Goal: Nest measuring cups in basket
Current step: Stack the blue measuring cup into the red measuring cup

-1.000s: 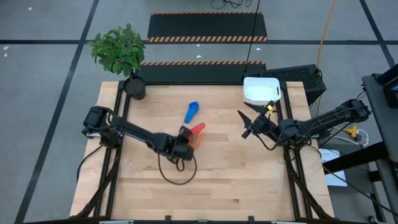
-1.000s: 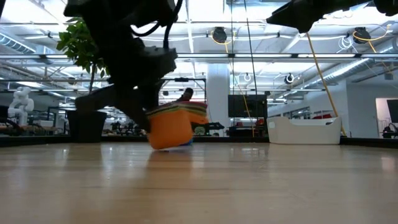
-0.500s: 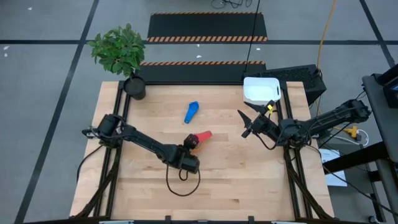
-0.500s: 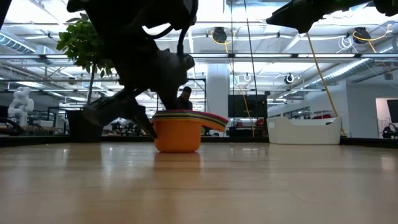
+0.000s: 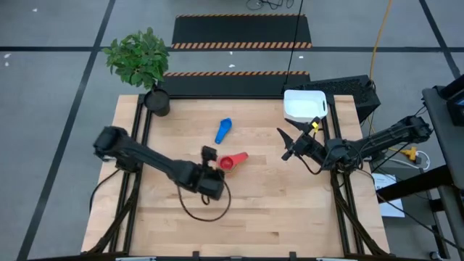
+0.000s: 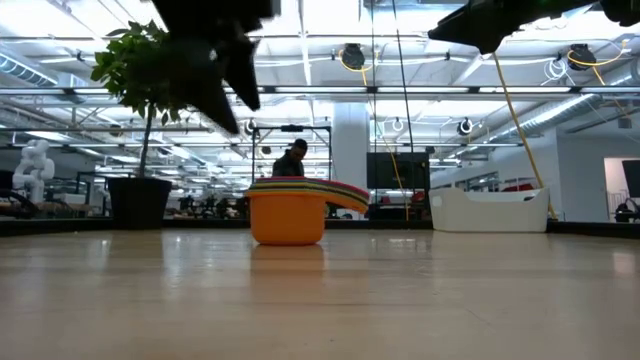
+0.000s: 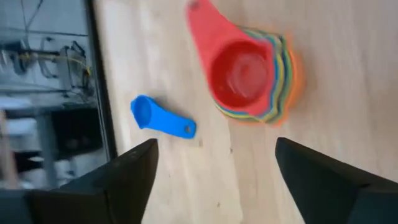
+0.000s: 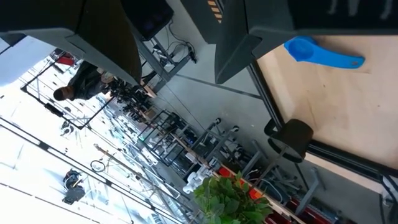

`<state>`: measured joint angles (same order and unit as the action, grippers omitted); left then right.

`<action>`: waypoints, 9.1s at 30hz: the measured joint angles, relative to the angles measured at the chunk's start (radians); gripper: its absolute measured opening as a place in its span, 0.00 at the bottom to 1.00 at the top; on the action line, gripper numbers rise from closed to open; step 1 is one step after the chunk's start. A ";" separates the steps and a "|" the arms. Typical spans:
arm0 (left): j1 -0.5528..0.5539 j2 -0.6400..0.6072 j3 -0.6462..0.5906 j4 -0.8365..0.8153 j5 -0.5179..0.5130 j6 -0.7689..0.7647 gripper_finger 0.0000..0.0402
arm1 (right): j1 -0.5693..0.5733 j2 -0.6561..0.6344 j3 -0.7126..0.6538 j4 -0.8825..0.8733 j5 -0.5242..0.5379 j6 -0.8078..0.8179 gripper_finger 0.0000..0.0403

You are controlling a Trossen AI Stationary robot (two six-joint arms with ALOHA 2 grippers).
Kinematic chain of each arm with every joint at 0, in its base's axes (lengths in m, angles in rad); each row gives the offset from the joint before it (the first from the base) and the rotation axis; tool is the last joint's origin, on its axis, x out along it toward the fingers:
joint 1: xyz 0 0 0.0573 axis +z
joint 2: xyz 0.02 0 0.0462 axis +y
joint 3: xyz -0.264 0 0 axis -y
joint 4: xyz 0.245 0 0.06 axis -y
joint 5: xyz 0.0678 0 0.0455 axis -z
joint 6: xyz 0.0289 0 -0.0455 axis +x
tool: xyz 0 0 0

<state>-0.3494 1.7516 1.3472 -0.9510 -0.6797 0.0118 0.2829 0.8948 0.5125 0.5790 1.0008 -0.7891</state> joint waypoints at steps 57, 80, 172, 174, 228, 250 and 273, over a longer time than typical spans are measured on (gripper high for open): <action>0.698 -0.167 -0.562 1.095 0.277 -0.474 0.43 | -0.001 0.000 0.000 -0.041 -0.089 0.077 0.49; 0.784 0.059 -0.557 1.145 0.686 -0.602 0.78 | -0.002 0.000 0.000 -0.038 -0.090 0.070 0.49; 0.609 0.161 -0.179 0.887 0.495 -0.144 0.09 | -0.426 0.496 0.209 -0.397 -0.721 0.934 0.54; 0.614 0.161 -0.179 0.878 0.494 -0.144 0.09 | -0.439 0.538 0.209 -0.377 -0.731 0.950 0.57; 0.630 0.161 -0.179 0.776 0.494 -0.147 0.09 | -0.720 1.073 0.212 0.125 -1.131 1.181 0.45; 0.461 -0.182 -0.178 0.609 0.364 -0.098 0.09 | -0.705 0.605 0.207 -0.383 -1.163 0.894 0.00; 0.390 -0.211 -0.180 0.714 0.556 -0.195 0.18 | -0.567 0.463 0.211 -0.416 -1.585 0.901 0.00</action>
<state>0.0406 1.5403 1.1667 -0.2371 -0.1237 -0.1828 -0.2844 1.3574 0.7231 0.1628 -0.5844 0.1121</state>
